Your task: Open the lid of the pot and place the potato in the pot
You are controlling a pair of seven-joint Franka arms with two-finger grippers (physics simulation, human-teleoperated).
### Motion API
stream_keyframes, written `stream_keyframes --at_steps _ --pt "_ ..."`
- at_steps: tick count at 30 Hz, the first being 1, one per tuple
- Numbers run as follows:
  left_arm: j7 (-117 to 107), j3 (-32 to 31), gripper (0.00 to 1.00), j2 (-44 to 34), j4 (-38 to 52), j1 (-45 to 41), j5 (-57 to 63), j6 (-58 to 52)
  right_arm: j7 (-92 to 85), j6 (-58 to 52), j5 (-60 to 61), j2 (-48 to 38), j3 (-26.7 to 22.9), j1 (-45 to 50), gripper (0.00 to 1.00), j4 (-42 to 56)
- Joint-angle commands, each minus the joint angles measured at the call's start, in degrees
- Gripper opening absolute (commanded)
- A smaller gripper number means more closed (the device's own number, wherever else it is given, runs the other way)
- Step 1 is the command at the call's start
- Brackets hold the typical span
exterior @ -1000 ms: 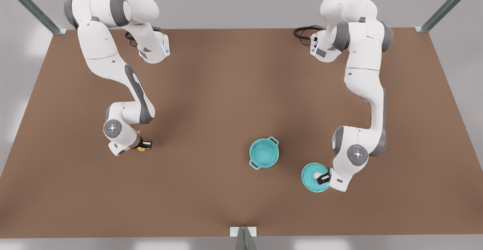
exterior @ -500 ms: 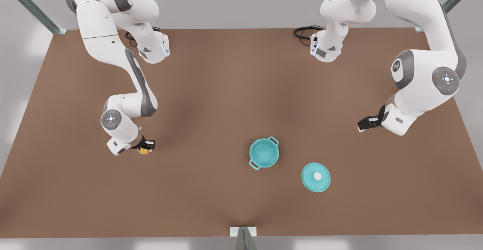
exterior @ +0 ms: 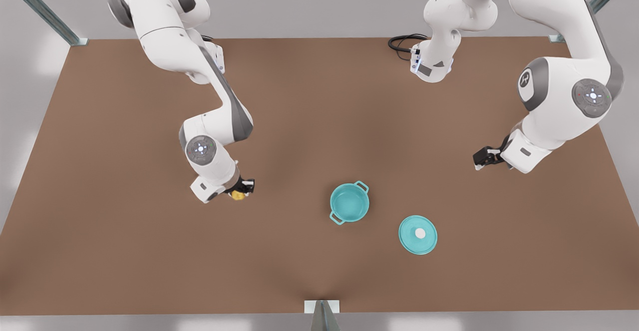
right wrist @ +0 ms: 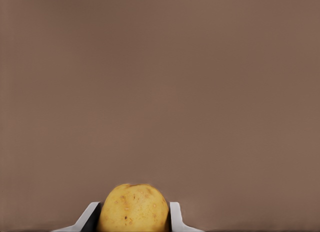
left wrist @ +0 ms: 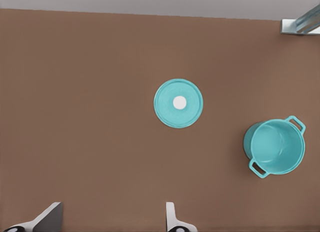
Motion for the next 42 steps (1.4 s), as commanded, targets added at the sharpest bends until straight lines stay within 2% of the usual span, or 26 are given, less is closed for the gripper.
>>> stream_keyframes --at_steps 1,11,14,28,36,42 --pt "2.3 0.0 1.0 0.0 -0.1 0.1 0.3 -0.2 21.9 -5.5 0.0 1.0 0.0 1.4 0.54 2.0" --pt "2.3 0.0 1.0 -0.3 -1.0 0.1 0.3 -0.2 30.2 -4.5 8.7 10.1 0.1 6.8 0.54 17.6" --pt "2.3 0.0 1.0 -0.3 -1.3 0.1 0.4 0.0 33.6 0.9 12.2 13.5 -0.3 9.8 0.54 20.8" --pt "2.3 -0.1 1.0 -0.4 -2.1 0.1 1.2 0.6 41.5 22.1 15.9 23.8 -0.4 16.3 0.54 26.2" --pt "2.3 -0.1 1.0 -0.3 -3.0 0.1 1.2 1.7 43.4 29.5 15.9 27.5 -1.1 18.6 0.54 26.6" --pt "2.3 -0.1 1.0 -0.6 -3.1 0.0 1.2 1.7 45.3 31.5 15.9 31.7 -3.2 20.7 0.54 30.4"
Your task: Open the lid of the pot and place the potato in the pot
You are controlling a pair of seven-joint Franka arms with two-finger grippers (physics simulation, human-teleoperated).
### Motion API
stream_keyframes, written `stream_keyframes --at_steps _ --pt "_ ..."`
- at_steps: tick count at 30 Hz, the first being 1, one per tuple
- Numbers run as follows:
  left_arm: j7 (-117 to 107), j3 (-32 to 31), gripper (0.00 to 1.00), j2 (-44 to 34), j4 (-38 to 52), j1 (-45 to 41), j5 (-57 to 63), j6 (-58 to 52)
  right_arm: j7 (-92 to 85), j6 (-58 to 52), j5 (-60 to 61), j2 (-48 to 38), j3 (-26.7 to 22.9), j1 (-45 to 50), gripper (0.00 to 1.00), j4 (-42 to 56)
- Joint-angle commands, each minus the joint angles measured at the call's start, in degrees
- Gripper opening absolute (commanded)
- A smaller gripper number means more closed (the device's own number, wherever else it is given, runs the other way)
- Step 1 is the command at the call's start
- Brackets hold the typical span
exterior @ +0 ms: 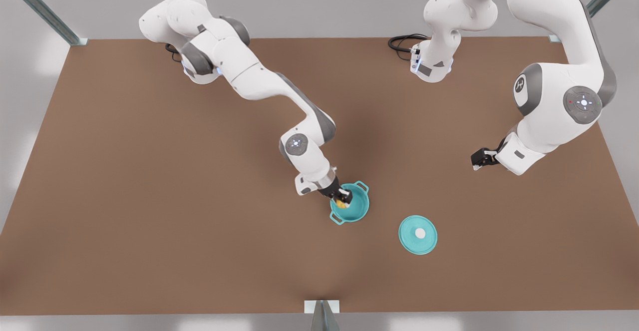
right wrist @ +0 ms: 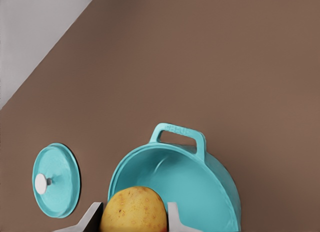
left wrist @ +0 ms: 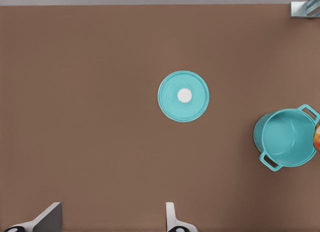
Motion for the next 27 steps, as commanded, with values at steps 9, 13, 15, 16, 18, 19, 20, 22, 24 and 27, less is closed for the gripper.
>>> stream_keyframes --at_steps 9,13,15,16,18,19,20,22,24,27 --pt "0.1 0.0 1.0 0.0 -0.4 -0.1 0.0 0.5 10.4 4.5 -0.1 2.3 -3.2 3.3 1.0 0.4" --pt "0.1 0.0 1.0 0.0 -0.6 0.0 0.0 0.8 8.6 -4.2 0.0 -3.4 -3.2 2.5 1.0 -0.5" --pt "0.1 0.0 1.0 -0.1 -0.5 0.0 0.0 0.8 -1.6 -25.1 -2.0 -15.3 -2.4 -2.6 1.0 -8.7" --pt "0.0 0.0 1.0 0.0 -0.1 0.0 0.0 1.0 -10.5 -33.0 -5.4 -21.2 -2.4 -6.5 1.0 -13.7" --pt "-0.4 -0.1 1.0 0.5 0.4 0.0 -1.1 2.2 -35.5 -51.8 -11.3 -28.9 -2.3 -20.2 1.0 -15.2" --pt "-0.5 -0.1 1.0 0.7 0.5 0.0 -1.3 2.7 -44.7 -55.4 -14.4 -30.7 -2.3 -25.9 1.0 -15.1" --pt "-0.4 -0.1 1.0 0.8 0.8 0.0 -1.7 2.7 -54.1 -57.1 -15.0 -31.1 -2.4 -32.4 1.0 -15.1" --pt "-0.4 -0.1 1.0 1.1 0.8 0.0 -1.5 2.6 -60.3 -57.3 -14.8 -30.8 -2.3 -39.8 1.0 -15.1" --pt "-0.4 -0.1 1.0 1.2 0.8 0.0 -1.8 2.7 -61.1 -57.6 -15.2 -31.1 -2.1 -40.6 1.0 -15.4" --pt "-0.4 -0.1 1.0 1.4 0.7 0.0 -1.8 2.7 -60.0 -56.6 -16.0 -32.2 -1.7 -39.3 1.0 -18.8"
